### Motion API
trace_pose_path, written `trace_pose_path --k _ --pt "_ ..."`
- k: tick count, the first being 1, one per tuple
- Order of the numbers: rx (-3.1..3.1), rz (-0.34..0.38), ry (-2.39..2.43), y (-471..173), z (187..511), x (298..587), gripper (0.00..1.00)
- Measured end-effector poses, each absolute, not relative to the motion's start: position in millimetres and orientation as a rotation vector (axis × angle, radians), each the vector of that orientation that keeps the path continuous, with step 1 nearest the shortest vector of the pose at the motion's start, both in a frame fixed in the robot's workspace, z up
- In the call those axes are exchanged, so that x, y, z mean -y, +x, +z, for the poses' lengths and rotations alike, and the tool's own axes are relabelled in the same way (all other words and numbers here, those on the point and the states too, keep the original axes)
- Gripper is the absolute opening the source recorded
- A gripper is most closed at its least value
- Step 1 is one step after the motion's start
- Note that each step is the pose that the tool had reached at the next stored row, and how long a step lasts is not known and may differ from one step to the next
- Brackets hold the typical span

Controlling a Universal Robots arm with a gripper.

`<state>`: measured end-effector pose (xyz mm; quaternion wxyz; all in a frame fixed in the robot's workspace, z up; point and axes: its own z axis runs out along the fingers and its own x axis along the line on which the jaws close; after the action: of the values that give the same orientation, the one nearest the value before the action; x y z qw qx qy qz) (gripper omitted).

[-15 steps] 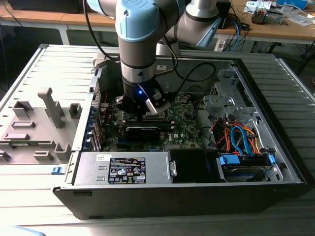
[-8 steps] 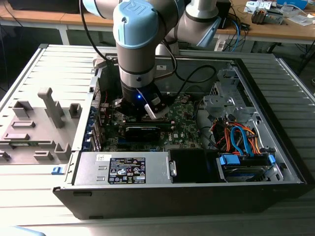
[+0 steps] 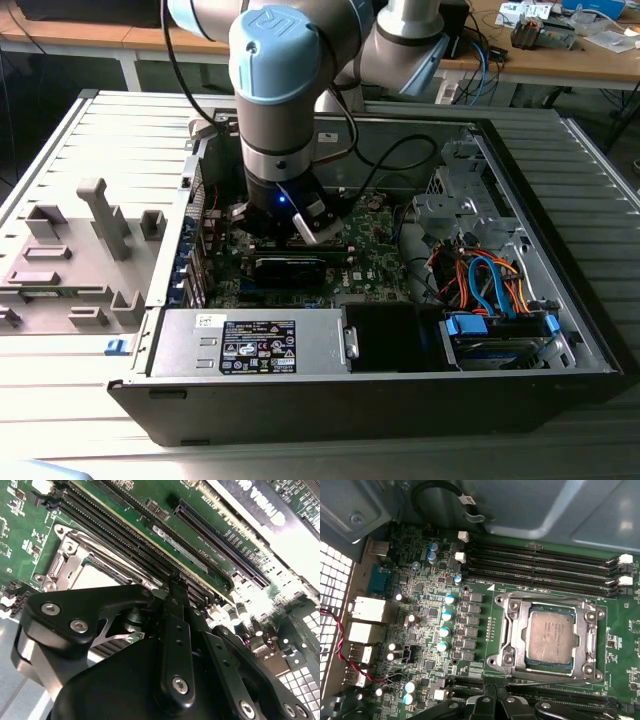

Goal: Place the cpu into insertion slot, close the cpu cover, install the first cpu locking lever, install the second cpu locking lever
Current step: 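Install the second cpu locking lever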

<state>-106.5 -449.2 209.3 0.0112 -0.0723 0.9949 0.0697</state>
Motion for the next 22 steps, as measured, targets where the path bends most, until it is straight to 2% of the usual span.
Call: trace_pose_path --k 16,22 --pt "-3.099 0.233 -0.289 -107 206 437 0.11" --pt "-3.092 0.274 -0.302 -107 206 441 0.11"
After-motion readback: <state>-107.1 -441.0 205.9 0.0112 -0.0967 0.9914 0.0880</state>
